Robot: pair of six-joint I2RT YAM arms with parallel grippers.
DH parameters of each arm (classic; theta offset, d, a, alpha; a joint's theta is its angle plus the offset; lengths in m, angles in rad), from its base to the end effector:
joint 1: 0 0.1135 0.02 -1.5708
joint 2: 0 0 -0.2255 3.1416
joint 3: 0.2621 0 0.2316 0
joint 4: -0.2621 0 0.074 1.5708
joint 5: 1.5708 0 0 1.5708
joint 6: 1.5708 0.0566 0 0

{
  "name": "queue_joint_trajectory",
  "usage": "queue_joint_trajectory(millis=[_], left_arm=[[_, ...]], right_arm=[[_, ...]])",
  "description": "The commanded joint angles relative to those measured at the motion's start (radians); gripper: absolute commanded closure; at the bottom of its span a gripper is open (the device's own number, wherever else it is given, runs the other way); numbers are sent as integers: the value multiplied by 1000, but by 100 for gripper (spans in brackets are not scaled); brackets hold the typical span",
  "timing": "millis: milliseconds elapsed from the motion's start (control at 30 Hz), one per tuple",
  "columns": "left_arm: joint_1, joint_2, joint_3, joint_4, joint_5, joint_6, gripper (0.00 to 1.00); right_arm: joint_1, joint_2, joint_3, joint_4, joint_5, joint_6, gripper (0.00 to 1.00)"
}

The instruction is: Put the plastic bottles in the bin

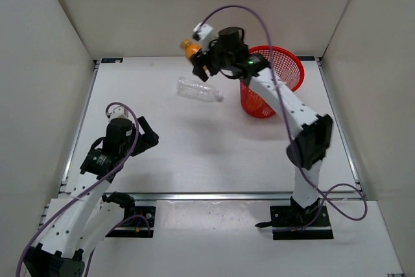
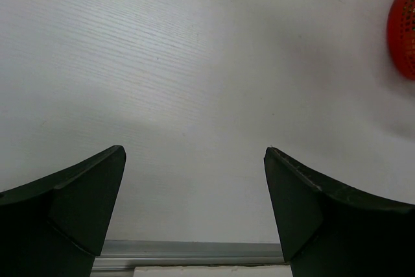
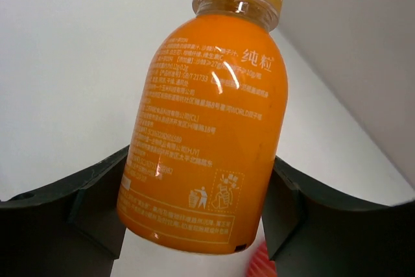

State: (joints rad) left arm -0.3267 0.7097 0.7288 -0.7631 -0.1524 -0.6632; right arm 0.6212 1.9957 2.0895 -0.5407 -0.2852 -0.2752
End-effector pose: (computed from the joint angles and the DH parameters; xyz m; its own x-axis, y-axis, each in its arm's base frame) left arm 0.1610 -0.0455 0.2367 -0.6356 -0.4271 -0.6431 -0.2283 0.8997 -0.3719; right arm 0.3532 0.2724 0.3442 -0.1304 -0.4140 -0.9009 -0.8315 0.5405 -0.1280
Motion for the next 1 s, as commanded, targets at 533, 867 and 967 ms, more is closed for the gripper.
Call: queue_joint_trajectory(millis=[533, 867, 967], left_arm=[[-104, 402, 193, 197, -85, -53, 1], [-143, 621, 296, 401, -150, -237, 1], [-169, 733, 377, 476, -193, -263, 1]], right_arm=[[-433, -578, -787, 381, 218, 154, 31], [-484, -663, -715, 282, 362, 140, 0], [-552, -733, -750, 249, 388, 171, 1]])
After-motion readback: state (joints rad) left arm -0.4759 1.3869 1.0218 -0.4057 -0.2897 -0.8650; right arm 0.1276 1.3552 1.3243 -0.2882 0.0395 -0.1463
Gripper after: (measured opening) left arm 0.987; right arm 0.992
